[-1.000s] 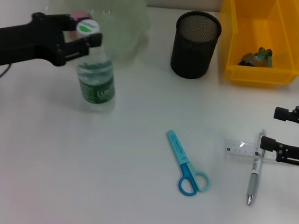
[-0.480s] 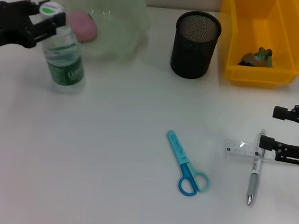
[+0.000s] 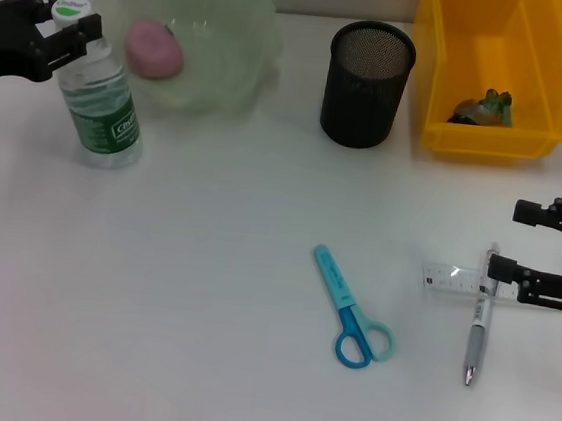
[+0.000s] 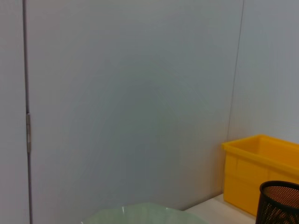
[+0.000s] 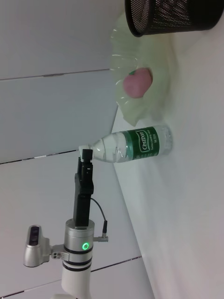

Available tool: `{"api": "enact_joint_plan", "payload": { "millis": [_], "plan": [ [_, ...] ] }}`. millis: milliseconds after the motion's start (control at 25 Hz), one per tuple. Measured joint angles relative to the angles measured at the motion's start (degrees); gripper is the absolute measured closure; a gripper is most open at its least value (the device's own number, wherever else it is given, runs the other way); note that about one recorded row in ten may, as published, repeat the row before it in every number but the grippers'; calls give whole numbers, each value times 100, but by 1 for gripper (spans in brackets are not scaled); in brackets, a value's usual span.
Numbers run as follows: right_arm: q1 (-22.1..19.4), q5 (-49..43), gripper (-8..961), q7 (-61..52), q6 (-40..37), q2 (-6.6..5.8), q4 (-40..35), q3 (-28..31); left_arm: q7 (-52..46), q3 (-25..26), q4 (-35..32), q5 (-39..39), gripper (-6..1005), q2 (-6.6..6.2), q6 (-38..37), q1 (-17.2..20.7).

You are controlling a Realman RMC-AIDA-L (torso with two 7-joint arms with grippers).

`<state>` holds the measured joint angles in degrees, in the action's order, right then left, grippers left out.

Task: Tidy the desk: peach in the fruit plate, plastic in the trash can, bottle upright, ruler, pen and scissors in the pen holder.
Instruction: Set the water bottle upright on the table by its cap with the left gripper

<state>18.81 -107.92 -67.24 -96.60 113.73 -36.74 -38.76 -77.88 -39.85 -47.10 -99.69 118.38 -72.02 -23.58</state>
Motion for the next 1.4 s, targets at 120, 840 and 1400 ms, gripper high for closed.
{"api": "enact_joint_plan", "payload": {
  "millis": [120, 840, 1400],
  "plan": [
    [0, 0, 125, 0, 0, 0, 0, 0, 1, 4, 3, 3, 557, 0, 33, 0],
    [-7, 0, 125, -3, 1, 0, 0, 0, -88, 0, -24, -17, 555, -7, 5, -9],
    [-17, 0, 124, -8, 1, 0, 0, 0, -105, 4, -39, 141, 351, -9, -96, 13]
  ]
}}
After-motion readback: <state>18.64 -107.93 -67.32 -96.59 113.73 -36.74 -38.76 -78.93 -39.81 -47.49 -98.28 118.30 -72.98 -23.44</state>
